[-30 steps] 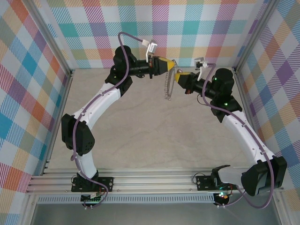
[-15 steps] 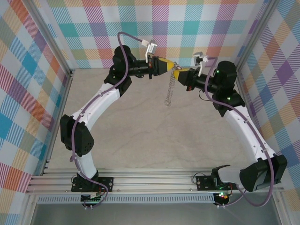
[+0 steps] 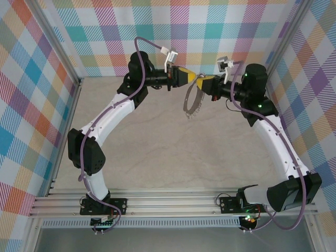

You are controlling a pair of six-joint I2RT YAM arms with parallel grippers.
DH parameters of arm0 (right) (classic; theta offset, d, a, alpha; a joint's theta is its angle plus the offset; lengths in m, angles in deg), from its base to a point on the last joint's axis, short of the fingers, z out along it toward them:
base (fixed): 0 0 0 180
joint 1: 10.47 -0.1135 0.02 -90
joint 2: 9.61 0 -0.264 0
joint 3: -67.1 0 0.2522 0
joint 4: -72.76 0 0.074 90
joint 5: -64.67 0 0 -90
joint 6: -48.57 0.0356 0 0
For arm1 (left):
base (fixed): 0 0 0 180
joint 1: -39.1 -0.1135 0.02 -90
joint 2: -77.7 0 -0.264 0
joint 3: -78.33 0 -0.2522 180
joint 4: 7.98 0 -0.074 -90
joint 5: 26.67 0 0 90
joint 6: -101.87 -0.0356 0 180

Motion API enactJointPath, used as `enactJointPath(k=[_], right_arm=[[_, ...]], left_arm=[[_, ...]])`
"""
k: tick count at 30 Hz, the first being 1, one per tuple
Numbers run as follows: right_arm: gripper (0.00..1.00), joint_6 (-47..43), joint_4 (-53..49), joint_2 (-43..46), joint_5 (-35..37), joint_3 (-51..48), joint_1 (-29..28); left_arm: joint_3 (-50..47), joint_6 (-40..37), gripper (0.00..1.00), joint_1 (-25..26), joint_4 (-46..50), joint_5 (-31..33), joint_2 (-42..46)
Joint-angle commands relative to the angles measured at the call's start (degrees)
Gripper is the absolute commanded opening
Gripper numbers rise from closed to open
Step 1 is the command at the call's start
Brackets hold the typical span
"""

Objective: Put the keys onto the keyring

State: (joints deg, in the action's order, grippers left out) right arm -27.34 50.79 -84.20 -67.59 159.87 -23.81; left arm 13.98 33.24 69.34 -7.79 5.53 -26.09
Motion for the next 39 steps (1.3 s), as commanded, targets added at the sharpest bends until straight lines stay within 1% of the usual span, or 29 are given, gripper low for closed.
enactJointPath(k=[1, 7, 13, 19, 25, 31, 36, 39], right_arm=[[0.0, -1.8, -0.8, -0.1, -1.8, 2.7, 1.4], [0.0, -1.5, -1.0, -0.3, -2.8, 2.7, 2.0], [0.0, 0.8, 0.7, -1.5, -6.5, 2.8, 1.7], [0.0, 0.0, 0.0, -2.7, -6.9, 3.3, -0.6], [0.0, -1.1, -0.9, -2.8, -5.6, 3.5, -1.0], [0.0, -2.6, -2.4, -1.9, -4.5, 3.0, 0.2], [0.0, -1.5, -1.5, -0.6, -4.6, 1.9, 2.5], [0.0, -1.3, -1.4, -0.5, -4.9, 2.1, 2.8]], left_arm=[[1.0, -1.7, 0.0, 0.3, -0.1, -1.1, 2.7], [0.9, -1.9, 0.0, 0.2, 0.1, -1.0, 3.0], [0.8, -1.9, 0.0, 0.3, 0.0, -0.9, 3.0], [1.0, -1.7, 0.0, 0.4, -0.1, -0.9, 2.7], [1.3, -1.7, 0.0, 0.6, -0.1, -0.8, 2.4], [1.6, -1.7, 0.0, 0.7, 0.2, -0.7, 2.3], [1.5, -1.7, 0.0, 0.7, 0.2, -0.7, 2.4], [1.6, -1.7, 0.0, 0.7, 0.2, -0.7, 2.3]])
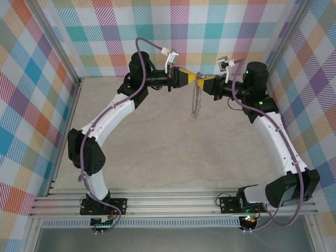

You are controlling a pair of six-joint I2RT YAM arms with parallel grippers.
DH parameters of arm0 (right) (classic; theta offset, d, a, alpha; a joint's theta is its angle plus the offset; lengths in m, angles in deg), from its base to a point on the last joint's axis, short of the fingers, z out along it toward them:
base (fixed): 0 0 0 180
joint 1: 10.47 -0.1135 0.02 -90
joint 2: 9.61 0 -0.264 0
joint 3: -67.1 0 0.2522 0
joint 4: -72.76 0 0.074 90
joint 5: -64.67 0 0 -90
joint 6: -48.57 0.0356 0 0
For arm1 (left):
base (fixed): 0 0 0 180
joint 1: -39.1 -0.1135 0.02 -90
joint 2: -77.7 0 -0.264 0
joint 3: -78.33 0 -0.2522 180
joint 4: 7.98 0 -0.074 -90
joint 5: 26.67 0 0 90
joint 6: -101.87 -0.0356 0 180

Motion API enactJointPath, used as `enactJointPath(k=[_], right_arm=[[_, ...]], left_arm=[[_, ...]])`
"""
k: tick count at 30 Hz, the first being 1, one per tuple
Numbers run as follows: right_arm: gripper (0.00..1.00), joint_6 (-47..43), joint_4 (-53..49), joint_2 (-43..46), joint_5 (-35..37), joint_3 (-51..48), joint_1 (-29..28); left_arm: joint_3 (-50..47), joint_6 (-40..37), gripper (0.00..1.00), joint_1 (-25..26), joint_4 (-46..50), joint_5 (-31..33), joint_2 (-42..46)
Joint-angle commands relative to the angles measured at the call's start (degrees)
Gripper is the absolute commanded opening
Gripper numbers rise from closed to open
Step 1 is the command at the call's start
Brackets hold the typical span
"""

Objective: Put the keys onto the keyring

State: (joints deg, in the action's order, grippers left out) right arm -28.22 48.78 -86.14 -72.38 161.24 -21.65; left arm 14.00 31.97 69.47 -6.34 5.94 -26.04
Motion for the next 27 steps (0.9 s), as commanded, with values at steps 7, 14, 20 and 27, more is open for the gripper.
enactJointPath(k=[7, 14, 20, 27], right_arm=[[0.0, 0.1, 0.6, 1.1, -0.2, 1.2, 0.8], [0.0, 0.6, 0.3, -0.2, -0.1, 1.8, 0.8], [0.0, -0.5, -1.0, -2.1, 1.0, 1.4, 0.9], [0.0, -1.7, -1.0, -6.2, 2.7, -0.1, 0.9]], left_arm=[[1.3, -0.7, 0.0, 0.6, -0.8, -1.4, 2.5], [0.7, -1.8, 0.24, 0.6, 1.7, 1.6, 3.3], [-2.2, -3.9, 0.44, 0.4, 6.0, 11.7, 6.2], [-9.5, -2.9, 0.49, -1.9, 6.5, 24.7, 11.5]])
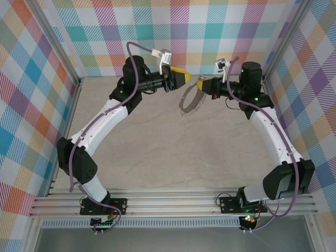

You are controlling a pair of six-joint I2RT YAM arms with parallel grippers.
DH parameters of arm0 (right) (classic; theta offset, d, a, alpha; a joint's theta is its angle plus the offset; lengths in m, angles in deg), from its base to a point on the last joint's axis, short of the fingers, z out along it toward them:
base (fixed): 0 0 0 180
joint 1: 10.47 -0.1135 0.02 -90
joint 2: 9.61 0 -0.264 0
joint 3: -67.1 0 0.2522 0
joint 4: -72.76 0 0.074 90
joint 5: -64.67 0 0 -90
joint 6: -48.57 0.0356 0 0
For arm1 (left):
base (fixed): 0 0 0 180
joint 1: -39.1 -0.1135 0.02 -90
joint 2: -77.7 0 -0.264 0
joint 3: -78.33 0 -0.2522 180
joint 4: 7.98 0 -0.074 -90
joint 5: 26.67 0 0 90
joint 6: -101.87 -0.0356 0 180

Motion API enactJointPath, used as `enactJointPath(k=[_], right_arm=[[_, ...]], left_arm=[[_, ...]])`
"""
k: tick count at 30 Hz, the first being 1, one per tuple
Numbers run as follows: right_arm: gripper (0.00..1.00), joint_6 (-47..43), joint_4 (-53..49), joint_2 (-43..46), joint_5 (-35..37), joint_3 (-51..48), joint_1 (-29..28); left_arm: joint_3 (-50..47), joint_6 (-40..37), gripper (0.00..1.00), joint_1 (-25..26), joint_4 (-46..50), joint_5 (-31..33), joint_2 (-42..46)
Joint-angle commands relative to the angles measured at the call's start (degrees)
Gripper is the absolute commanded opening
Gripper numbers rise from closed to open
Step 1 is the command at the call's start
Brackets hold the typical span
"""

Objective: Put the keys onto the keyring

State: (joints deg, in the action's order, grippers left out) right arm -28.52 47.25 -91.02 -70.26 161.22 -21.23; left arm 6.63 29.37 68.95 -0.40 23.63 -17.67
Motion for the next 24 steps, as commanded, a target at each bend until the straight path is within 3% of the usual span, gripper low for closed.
enactJointPath(k=[1, 8, 17, 24], right_arm=[[0.0, -1.5, 0.8, -2.4, 0.6, -0.1, 0.5], [0.0, -1.9, 2.4, -12.2, 1.3, 3.4, 0.5], [0.0, -2.4, 0.3, -28.1, 1.6, 15.4, 0.5], [0.0, 2.9, 8.3, -30.1, 1.5, 7.1, 0.1]], left_arm=[[-3.1, 0.0, 0.49, -1.9, 0.6, 7.9, 3.7], [-7.5, -0.6, 0.49, -4.0, 2.9, 9.9, 7.5], [-11.7, -0.8, 0.5, -6.8, 3.6, 10.8, 10.6], [-13.2, -0.3, 0.5, -7.5, 2.9, 10.6, 10.4]])
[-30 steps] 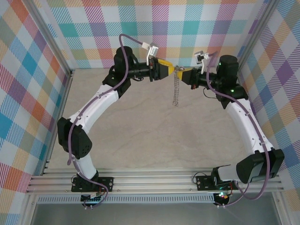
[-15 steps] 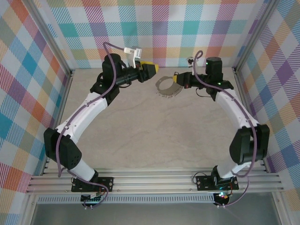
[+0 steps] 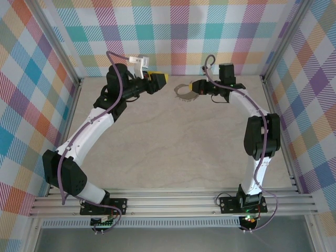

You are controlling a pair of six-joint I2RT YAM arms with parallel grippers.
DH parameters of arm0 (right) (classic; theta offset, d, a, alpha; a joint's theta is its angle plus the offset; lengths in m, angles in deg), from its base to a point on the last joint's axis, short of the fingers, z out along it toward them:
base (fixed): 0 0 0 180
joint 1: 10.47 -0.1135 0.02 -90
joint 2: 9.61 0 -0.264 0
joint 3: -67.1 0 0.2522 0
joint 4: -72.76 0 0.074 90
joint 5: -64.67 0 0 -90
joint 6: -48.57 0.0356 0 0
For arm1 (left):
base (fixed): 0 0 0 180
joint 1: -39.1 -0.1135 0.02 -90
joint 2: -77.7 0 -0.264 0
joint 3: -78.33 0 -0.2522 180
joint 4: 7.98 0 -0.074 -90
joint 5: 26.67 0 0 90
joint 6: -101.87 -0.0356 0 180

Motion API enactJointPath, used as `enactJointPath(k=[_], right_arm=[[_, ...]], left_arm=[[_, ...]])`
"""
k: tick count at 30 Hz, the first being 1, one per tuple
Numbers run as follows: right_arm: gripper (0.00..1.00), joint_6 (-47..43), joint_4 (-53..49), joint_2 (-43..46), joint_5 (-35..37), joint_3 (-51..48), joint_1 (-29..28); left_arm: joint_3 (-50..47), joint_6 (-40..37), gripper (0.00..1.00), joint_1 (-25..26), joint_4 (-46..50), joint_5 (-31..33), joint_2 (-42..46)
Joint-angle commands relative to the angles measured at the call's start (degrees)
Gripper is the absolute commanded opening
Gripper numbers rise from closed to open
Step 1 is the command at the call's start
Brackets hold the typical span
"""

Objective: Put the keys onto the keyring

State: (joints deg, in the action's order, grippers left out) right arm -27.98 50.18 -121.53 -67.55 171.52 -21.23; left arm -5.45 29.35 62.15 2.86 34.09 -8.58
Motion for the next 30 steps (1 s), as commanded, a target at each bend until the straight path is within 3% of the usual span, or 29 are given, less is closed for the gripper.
enactJointPath(k=[1, 13, 28, 29, 30], right_arm=[[0.0, 3.3, 7.1, 0.8, -0.9, -5.5, -0.1], [0.0, 9.0, 16.7, 6.7, 4.2, -27.2, -5.6], [0.0, 11.4, 20.9, 9.4, 4.4, -38.3, -9.0], [0.01, 11.5, 20.8, 10.2, 4.5, -39.4, -9.1], [0.12, 11.7, 20.8, 11.1, 4.5, -40.6, -9.1]], left_arm=[[-1.2, -0.2, 0.5, -0.7, -0.3, 0.1, 1.0], [-3.0, 1.6, 0.5, -0.7, -1.3, -0.7, 1.0], [-6.0, 4.3, 0.5, -0.7, -1.5, -0.7, 2.1], [-6.1, 4.3, 0.5, -0.7, -1.5, -0.7, 2.2], [-6.2, 4.3, 0.5, -0.7, -1.5, -0.8, 2.3]])
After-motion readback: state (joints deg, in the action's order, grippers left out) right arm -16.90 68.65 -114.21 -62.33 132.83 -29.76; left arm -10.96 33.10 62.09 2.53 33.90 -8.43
